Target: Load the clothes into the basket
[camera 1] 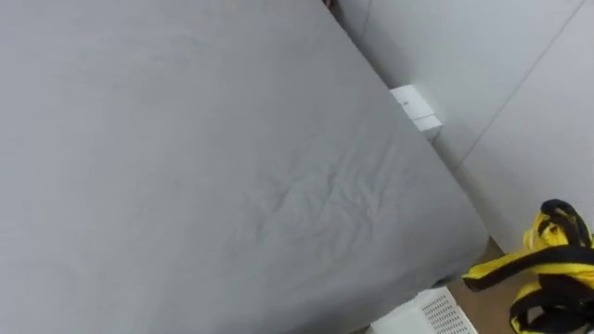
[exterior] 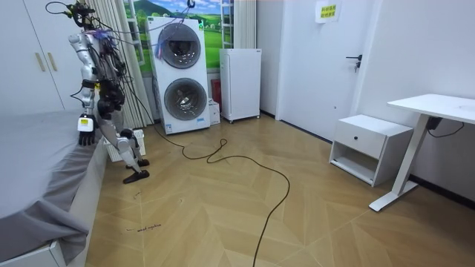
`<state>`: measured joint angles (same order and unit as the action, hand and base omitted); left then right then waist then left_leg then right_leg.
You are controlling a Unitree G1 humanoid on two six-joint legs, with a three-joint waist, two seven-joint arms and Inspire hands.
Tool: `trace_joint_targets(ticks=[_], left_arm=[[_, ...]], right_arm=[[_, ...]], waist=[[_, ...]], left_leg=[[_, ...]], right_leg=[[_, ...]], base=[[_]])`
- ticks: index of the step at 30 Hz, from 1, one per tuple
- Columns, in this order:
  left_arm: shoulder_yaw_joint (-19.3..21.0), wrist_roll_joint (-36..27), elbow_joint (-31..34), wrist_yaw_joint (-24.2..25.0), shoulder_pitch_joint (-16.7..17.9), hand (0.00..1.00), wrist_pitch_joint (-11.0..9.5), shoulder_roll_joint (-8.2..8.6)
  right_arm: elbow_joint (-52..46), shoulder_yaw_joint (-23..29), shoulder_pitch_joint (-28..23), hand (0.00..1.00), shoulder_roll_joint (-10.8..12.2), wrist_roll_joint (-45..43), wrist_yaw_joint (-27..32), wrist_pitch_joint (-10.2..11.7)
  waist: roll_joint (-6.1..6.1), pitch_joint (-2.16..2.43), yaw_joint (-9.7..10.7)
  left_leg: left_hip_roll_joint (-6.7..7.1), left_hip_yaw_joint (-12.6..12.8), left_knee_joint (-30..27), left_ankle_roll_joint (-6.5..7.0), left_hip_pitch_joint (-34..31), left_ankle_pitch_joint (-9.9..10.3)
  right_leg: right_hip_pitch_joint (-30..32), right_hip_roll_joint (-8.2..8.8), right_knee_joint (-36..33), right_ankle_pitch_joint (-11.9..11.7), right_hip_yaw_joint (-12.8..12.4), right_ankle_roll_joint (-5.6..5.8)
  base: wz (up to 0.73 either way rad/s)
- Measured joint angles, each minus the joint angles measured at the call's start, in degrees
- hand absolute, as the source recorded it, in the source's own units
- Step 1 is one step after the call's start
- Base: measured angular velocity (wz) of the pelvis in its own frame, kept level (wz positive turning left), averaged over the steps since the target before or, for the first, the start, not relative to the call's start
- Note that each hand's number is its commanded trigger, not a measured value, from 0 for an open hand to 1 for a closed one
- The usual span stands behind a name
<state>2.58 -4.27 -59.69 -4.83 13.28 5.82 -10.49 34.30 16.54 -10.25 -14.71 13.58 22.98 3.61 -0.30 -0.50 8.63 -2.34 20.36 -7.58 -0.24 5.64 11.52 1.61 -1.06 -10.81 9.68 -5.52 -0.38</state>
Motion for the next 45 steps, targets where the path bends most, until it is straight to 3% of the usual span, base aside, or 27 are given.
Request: trace_joint_targets(ticks=[4,7,9,14,15,16,17,21,25,33,39,45], left_arm=[[-0.12,0.04,-0.26,-0.03,0.19,0.0,2.28,-0.05],[-0.74,0.22,-0.26,-0.35,0.15,0.0,2.78,-0.18],[-1.95,0.22,-0.35,-0.8,-0.31,0.0,2.77,-0.26],[-5.42,-0.04,-0.35,-0.68,-1.5,0.0,2.76,-0.35],[-5.45,-0.25,-0.64,-0.71,-1.81,0.0,2.71,-0.21],[-5.47,-0.22,-1.67,-0.81,-2.76,0.0,2.61,0.07],[-5.54,-0.23,-2.43,-0.82,-3.41,0.0,2.48,0.17],[-5.87,-1.02,-5.63,-1.47,-7.19,0.0,1.69,0.24],[-7.33,-2.97,-5.64,-2.23,-8.0,0.0,0.08,0.23],[-9.67,-2.98,-5.84,-2.36,-10.08,0.0,0.07,0.23],[-9.63,-3.01,-5.76,-2.38,-10.54,0.0,-0.9,0.22],[-9.63,-3.04,-5.74,-2.21,-10.47,0.0,-1.25,-0.19]], right_arm=[[3.69,1.06,-0.37,1.0,1.02,0.22,-0.91,-0.71],[5.62,1.11,1.19,0.96,0.85,-0.2,-0.95,-1.13],[8.86,1.77,3.26,1.0,0.86,-0.8,-0.89,-1.27],[12.36,2.75,7.76,1.0,-0.7,-0.35,-0.9,-1.95],[12.59,2.78,9.06,0.9,-1.51,-0.22,-0.7,-1.87],[14.08,2.78,10.84,0.16,-2.66,0.08,-0.42,-1.58],[14.97,2.79,11.86,0.0,-3.19,0.14,-0.2,-1.56],[18.91,2.74,15.76,0.0,-3.89,0.38,0.79,-0.08],[21.84,2.76,18.15,0.0,-4.0,1.41,1.89,0.48],[26.44,2.71,22.1,0.0,-5.0,5.25,1.91,0.78],[28.09,2.74,22.58,0.0,-6.6,7.63,2.64,1.5],[28.16,2.74,22.62,0.0,-6.73,7.7,2.67,2.05]], waist=[[0.65,-0.18,2.6],[1.63,-0.4,3.69],[2.15,-0.59,4.27],[5.15,-0.41,5.2],[6.03,-0.47,5.16],[6.85,-0.43,5.08],[7.2,-0.41,4.99],[7.86,-0.38,3.36],[8.3,-0.35,2.55],[9.7,-0.35,1.66],[9.74,-0.39,0.37],[9.37,-0.62,0.3]], left_leg=[[0.02,0.67,-0.08,0.0,-0.37,0.0],[0.01,2.55,-0.27,0.01,-2.31,-0.01],[0.06,2.86,-0.33,0.06,-3.97,-0.04],[0.48,3.12,-1.8,1.06,-9.32,0.19],[0.73,3.18,-1.83,1.22,-10.36,0.08],[0.91,3.34,-1.94,1.42,-11.39,-0.04],[0.98,3.5,-1.99,1.5,-11.97,-0.1],[1.07,3.92,-3.01,1.65,-15.69,-0.53],[1.04,3.83,-4.03,1.8,-18.49,-0.65],[1.24,3.73,-4.23,2.16,-20.98,-1.05],[1.32,3.48,-4.27,2.15,-22.14,-1.11],[1.27,3.05,-4.27,2.06,-22.48,-1.26]], right_leg=[[1.0,-0.17,-0.62,0.01,-1.37,0.05],[4.13,-0.28,-2.06,-0.32,-2.31,0.36],[6.07,-0.26,-2.36,-0.81,-2.46,0.52],[12.52,-0.2,-5.26,-1.02,-3.74,0.89],[13.82,-0.14,-6.34,-1.01,-3.93,0.9],[15.31,-0.05,-7.27,-1.04,-4.02,0.96],[16.13,-0.04,-7.43,-1.05,-4.16,0.98],[20.63,-0.1,-9.03,-1.03,-4.88,0.99],[23.25,0.2,-9.92,-1.06,-4.4,0.95],[25.38,0.84,-10.11,-1.2,-3.47,1.05],[26.9,1.21,-11.12,-1.05,-2.36,0.98],[27.21,1.26,-11.14,-0.75,-1.89,0.74]], base=[[-0.15],[-0.28],[-0.12],[-0.14],[-0.22],[-0.21],[-0.16],[-0.09],[0.04],[0.08],[0.01],[0.03]])
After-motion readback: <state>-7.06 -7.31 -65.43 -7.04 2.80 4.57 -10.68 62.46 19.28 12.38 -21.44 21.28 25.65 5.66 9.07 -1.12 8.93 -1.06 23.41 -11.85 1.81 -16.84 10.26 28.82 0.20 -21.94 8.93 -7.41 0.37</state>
